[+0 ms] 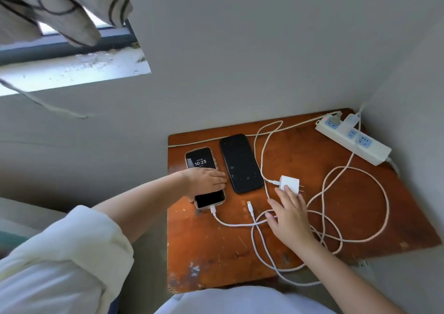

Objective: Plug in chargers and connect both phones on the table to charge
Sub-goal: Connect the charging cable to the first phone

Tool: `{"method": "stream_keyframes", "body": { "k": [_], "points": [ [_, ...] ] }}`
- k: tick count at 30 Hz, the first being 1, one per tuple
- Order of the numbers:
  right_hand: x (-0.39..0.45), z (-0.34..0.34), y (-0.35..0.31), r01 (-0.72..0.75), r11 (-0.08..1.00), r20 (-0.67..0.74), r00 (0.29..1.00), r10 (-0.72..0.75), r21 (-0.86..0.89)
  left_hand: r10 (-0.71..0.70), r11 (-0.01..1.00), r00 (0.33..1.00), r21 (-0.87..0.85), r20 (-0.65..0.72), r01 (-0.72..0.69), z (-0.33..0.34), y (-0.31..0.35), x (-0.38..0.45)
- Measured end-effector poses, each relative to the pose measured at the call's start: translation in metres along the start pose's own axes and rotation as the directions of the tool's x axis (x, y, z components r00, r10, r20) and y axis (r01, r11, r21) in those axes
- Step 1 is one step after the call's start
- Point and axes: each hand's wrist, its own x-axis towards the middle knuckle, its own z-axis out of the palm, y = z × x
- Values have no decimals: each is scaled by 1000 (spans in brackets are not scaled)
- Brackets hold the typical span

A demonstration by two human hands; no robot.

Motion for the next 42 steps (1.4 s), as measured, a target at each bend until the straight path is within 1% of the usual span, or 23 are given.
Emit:
{"method": "stream_keyframes", "body": {
  "k": [2, 4, 6, 9, 10, 12, 14, 16, 18, 23, 30, 36, 42],
  "points": [
    [-6, 2, -3, -3, 1000, -26, 1000, 4, 28, -32, 999, 999, -14, -30, 31, 2, 6, -4],
    [-11, 4, -6, 17, 998, 0, 1000, -17, 52, -65, 997, 996, -56, -60, 62, 4, 17, -6],
    [-15, 10, -7, 29, 997, 49, 998, -32, 70, -125, 978, 983, -183, -135, 99, 7, 35, -10],
    [-17, 16, -7, 28, 999, 98, 995, -30, 20, -243, 925, 919, -358, -311, 123, 16, 69, -13],
    [-19, 15, -9, 29, 1000, 104, 994, -28, -8, -282, 904, 898, -406, -337, 131, 20, 81, -14],
    [-21, 14, -11, 21, 998, 138, 990, -14, -51, -358, 847, 872, -509, -334, 153, 29, 106, -13],
    [-24, 6, -15, -28, 1000, 149, 988, 29, -8, -400, 792, 864, -590, -306, 158, 38, 125, -12],
    [-25, 5, -17, -40, 999, 149, 988, 42, -16, -427, 745, 858, -648, -286, 154, 45, 134, -11],
    [-25, 6, -17, -38, 999, 136, 990, 42, -35, -441, 729, 856, -664, -270, 166, 51, 138, -10],
    [-24, 6, -17, -52, 999, 146, 988, 53, -13, -449, 741, 854, -644, -262, 192, 56, 141, -3],
    [-23, 6, -19, -64, 998, 122, 991, 62, 9, -441, 760, 848, -625, -294, 179, 58, 140, -3],
    [-23, 6, -20, -73, 997, 169, 983, 74, -13, -436, 760, 849, -627, -299, 170, 61, 140, -2],
    [-25, 9, -20, -57, 998, 115, 992, 58, -17, -436, 758, 849, -630, -299, 168, 60, 140, -2]
  ]
}}
